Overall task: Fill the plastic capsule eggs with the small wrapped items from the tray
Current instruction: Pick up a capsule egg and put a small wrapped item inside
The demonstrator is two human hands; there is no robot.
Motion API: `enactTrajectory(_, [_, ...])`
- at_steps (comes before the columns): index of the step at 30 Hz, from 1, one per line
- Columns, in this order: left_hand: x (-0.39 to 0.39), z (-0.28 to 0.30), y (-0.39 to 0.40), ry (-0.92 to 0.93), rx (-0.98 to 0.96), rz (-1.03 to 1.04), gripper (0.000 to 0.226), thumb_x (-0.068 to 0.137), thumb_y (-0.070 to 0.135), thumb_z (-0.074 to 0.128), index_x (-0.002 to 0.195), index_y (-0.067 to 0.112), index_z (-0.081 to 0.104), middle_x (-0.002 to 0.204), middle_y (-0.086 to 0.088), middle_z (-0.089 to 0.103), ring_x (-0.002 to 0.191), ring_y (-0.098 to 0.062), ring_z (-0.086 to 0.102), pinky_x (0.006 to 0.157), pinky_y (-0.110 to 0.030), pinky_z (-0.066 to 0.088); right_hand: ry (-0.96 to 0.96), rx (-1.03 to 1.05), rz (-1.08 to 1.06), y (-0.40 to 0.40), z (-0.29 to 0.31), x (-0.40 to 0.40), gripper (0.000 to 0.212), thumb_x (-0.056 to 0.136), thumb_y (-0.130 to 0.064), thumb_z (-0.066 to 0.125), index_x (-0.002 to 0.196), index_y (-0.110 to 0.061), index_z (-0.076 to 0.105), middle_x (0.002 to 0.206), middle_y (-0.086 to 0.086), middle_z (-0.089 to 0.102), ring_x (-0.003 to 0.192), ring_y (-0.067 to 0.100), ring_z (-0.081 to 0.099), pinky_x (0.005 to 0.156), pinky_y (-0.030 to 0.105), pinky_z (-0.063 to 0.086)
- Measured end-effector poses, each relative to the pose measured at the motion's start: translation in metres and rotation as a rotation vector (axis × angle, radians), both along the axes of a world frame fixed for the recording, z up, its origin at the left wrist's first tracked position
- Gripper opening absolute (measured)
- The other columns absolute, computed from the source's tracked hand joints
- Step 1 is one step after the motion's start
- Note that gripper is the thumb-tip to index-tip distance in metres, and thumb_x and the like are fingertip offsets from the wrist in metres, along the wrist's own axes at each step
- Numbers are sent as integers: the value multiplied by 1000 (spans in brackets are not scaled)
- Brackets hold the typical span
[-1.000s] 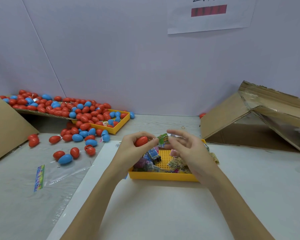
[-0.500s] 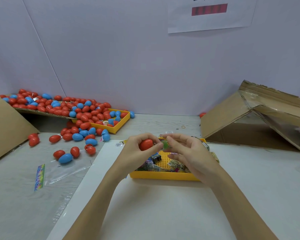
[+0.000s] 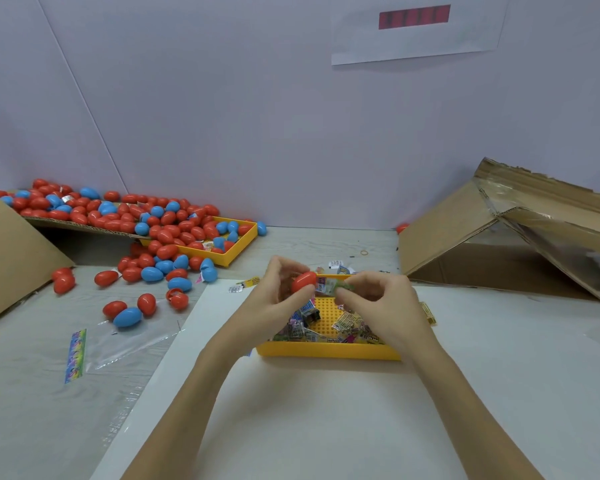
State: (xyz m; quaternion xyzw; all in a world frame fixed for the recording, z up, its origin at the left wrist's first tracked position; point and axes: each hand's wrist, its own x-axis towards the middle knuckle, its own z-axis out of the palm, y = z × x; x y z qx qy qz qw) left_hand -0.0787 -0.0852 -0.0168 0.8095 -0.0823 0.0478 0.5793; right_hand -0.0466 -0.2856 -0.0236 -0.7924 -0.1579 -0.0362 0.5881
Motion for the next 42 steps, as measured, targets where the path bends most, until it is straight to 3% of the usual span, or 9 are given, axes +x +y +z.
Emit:
enactTrajectory(3, [-2,3,-1,-83,-19,-11,31,92,29,71,123,29,63,105,0,72,92,-12,68,81,-23,56,84,172,-36,1,3,-2,5,90,-28,77,89,-24,78,77,-4,77,71,4,70,56,13,50])
enactTrajectory(6, [-2,4,-4,-129,-33,-17,39,88,28,75,126,27,67,107,3,75,100,-16,71,89,-27,58,125,249,-78,2,5,-4,9,91,-34,76,89,-25,77,78,-3,77,67,2,70,53,15,51])
enactTrajectory(9, [-3,3,-7,-127,-63,-15,44,81,29,79,122,20,64,106,2,76,100,-17,73,90,-31,59,120,240,-91,2,5,-5,13,90,-37,76,86,-25,78,74,-3,76,64,1,68,52,18,52])
enactTrajectory(14, [-2,0,-12,-106,-35,-19,30,87,21,78,115,16,68,107,-1,74,102,-18,72,92,-38,60,60,180,-129,2,2,-4,10,90,-32,76,85,-24,79,73,-4,76,72,10,73,61,22,56])
enactTrajectory(23, [-2,0,-13,-98,-39,16,26,91,23,75,117,23,70,103,6,75,100,-14,71,85,-26,59,99,188,-41,5,6,-6,19,95,-35,69,83,-26,78,73,-8,76,72,5,73,57,12,52])
enactTrajectory(29, [-2,2,-12,-96,-15,19,25,91,21,75,116,24,71,103,9,74,100,-13,71,84,-24,59,173,233,2,0,6,-3,7,93,-26,74,98,-23,78,86,-6,79,82,10,75,66,18,58])
enactTrajectory(33, [-2,3,-12,-90,-17,16,25,91,21,75,115,26,70,104,10,73,101,-12,70,86,-25,59,239,262,8,-1,4,-2,6,91,-18,76,97,-17,79,85,0,79,79,10,73,68,21,58])
enactTrajectory(39, [-2,4,-12,-95,-64,12,27,94,19,71,118,31,65,105,17,72,102,-6,69,83,-20,57,269,406,-45,1,5,-2,15,89,-22,77,97,-9,78,77,4,77,66,7,70,60,16,54])
enactTrajectory(42, [-2,3,-12,-96,-71,12,27,95,18,70,118,31,65,105,20,72,100,-4,69,82,-19,56,271,403,-48,3,3,-1,18,90,-26,76,99,-10,78,81,6,77,70,9,71,63,19,55])
